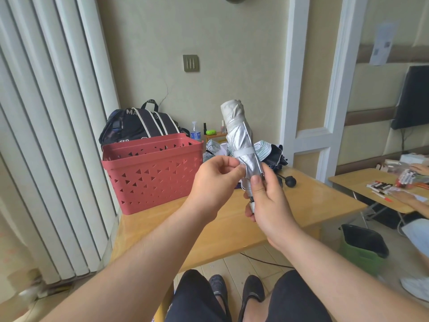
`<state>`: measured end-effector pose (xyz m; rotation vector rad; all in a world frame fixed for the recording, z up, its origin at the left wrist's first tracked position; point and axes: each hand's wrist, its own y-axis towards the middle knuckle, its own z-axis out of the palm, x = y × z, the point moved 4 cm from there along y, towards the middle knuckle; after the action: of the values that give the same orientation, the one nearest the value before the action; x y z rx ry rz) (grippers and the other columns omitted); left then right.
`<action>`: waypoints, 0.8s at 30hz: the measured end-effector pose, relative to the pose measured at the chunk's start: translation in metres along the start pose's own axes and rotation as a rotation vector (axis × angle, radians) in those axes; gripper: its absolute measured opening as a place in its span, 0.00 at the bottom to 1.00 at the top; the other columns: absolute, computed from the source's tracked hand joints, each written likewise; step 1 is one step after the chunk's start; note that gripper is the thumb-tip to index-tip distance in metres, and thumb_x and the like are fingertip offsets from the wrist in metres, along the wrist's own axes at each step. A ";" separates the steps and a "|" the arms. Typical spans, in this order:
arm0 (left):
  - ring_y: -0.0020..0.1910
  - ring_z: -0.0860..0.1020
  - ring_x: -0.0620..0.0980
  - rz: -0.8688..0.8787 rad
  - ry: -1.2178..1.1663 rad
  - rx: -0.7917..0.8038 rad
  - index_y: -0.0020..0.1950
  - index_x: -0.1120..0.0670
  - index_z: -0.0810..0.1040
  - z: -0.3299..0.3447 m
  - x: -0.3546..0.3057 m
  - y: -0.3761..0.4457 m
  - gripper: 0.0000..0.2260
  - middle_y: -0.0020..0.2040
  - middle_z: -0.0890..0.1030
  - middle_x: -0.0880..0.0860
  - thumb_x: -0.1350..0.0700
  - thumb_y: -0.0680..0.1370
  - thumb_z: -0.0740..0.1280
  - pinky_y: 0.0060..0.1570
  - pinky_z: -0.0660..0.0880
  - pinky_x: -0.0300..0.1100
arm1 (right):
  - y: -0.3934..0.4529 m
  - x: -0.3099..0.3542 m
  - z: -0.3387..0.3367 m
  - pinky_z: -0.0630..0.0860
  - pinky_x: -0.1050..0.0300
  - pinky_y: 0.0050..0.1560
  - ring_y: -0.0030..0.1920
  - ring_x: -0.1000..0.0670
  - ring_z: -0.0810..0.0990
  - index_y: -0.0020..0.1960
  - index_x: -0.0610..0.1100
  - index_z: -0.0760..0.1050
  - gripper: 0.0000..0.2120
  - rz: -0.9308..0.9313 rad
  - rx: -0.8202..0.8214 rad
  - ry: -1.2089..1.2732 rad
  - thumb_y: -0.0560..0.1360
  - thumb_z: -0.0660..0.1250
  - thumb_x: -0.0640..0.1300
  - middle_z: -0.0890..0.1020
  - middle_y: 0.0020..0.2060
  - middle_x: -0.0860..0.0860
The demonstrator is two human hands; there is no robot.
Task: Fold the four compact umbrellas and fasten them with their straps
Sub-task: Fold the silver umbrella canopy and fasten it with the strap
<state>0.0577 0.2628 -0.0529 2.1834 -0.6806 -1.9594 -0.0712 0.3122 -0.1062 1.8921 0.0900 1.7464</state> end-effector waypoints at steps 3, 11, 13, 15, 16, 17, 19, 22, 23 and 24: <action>0.36 0.77 0.44 -0.067 0.026 0.021 0.46 0.54 0.83 0.002 -0.002 -0.003 0.11 0.39 0.84 0.46 0.47 0.80 0.72 0.40 0.75 0.43 | 0.003 -0.004 -0.003 0.77 0.50 0.36 0.34 0.57 0.79 0.80 0.59 0.61 0.23 -0.049 -0.028 -0.090 0.85 0.57 0.58 0.83 0.54 0.53; 0.36 0.77 0.44 -0.188 -0.010 0.098 0.50 0.56 0.83 0.007 -0.008 -0.010 0.14 0.36 0.83 0.45 0.45 0.81 0.72 0.38 0.73 0.41 | -0.001 0.001 -0.006 0.81 0.38 0.42 0.36 0.50 0.80 0.77 0.64 0.62 0.21 -0.145 -0.054 -0.277 0.85 0.55 0.59 0.82 0.49 0.65; 0.36 0.77 0.45 -0.174 -0.025 0.087 0.52 0.59 0.83 0.007 -0.010 -0.011 0.15 0.38 0.83 0.47 0.47 0.81 0.71 0.36 0.72 0.40 | 0.001 0.000 -0.007 0.82 0.39 0.44 0.38 0.52 0.80 0.77 0.64 0.63 0.20 -0.144 -0.060 -0.268 0.85 0.55 0.59 0.82 0.51 0.66; 0.38 0.77 0.46 -0.190 -0.036 0.113 0.51 0.55 0.83 0.007 -0.010 -0.013 0.11 0.40 0.84 0.46 0.47 0.82 0.70 0.38 0.72 0.41 | 0.003 -0.001 -0.008 0.81 0.44 0.43 0.40 0.54 0.80 0.76 0.64 0.64 0.19 -0.132 -0.074 -0.220 0.86 0.56 0.58 0.83 0.53 0.64; 0.39 0.78 0.46 -0.203 -0.039 0.134 0.50 0.53 0.83 0.007 -0.010 -0.014 0.09 0.40 0.84 0.45 0.48 0.83 0.69 0.40 0.71 0.42 | 0.004 -0.001 -0.009 0.80 0.46 0.40 0.39 0.54 0.78 0.76 0.62 0.66 0.18 -0.107 -0.080 -0.156 0.86 0.56 0.56 0.83 0.53 0.61; 0.41 0.78 0.46 -0.205 -0.036 0.151 0.49 0.51 0.82 0.006 -0.008 -0.014 0.08 0.41 0.84 0.44 0.49 0.83 0.68 0.40 0.70 0.43 | 0.004 -0.001 -0.008 0.77 0.50 0.36 0.37 0.53 0.77 0.75 0.60 0.68 0.17 -0.072 -0.083 -0.074 0.87 0.57 0.53 0.84 0.52 0.59; 0.41 0.76 0.46 -0.187 -0.005 0.168 0.48 0.51 0.81 0.004 -0.007 -0.012 0.08 0.42 0.83 0.45 0.51 0.85 0.67 0.39 0.68 0.42 | 0.004 0.001 -0.007 0.73 0.56 0.30 0.35 0.51 0.74 0.72 0.58 0.71 0.15 -0.013 -0.083 0.072 0.87 0.57 0.48 0.83 0.49 0.52; 0.42 0.75 0.47 -0.200 0.013 0.165 0.43 0.50 0.79 0.002 -0.006 -0.011 0.12 0.40 0.81 0.45 0.54 0.86 0.64 0.39 0.67 0.43 | 0.004 0.004 -0.004 0.70 0.59 0.27 0.32 0.50 0.72 0.69 0.59 0.72 0.13 0.004 -0.060 0.141 0.88 0.57 0.47 0.81 0.49 0.47; 0.43 0.75 0.47 -0.215 0.005 0.166 0.43 0.50 0.79 0.002 -0.006 -0.011 0.12 0.41 0.81 0.45 0.54 0.86 0.64 0.40 0.67 0.44 | 0.004 0.004 -0.003 0.71 0.59 0.28 0.32 0.51 0.72 0.70 0.58 0.72 0.13 0.000 -0.050 0.132 0.87 0.58 0.48 0.82 0.50 0.48; 0.44 0.76 0.48 -0.233 -0.012 0.167 0.44 0.50 0.79 0.003 -0.006 -0.011 0.11 0.41 0.81 0.45 0.54 0.86 0.63 0.42 0.68 0.45 | 0.005 0.002 -0.003 0.72 0.57 0.29 0.32 0.51 0.72 0.71 0.58 0.71 0.14 -0.001 -0.042 0.115 0.87 0.58 0.49 0.82 0.51 0.49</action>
<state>0.0573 0.2752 -0.0518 2.4515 -0.6383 -2.0943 -0.0748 0.3102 -0.1019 1.7613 0.0960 1.8414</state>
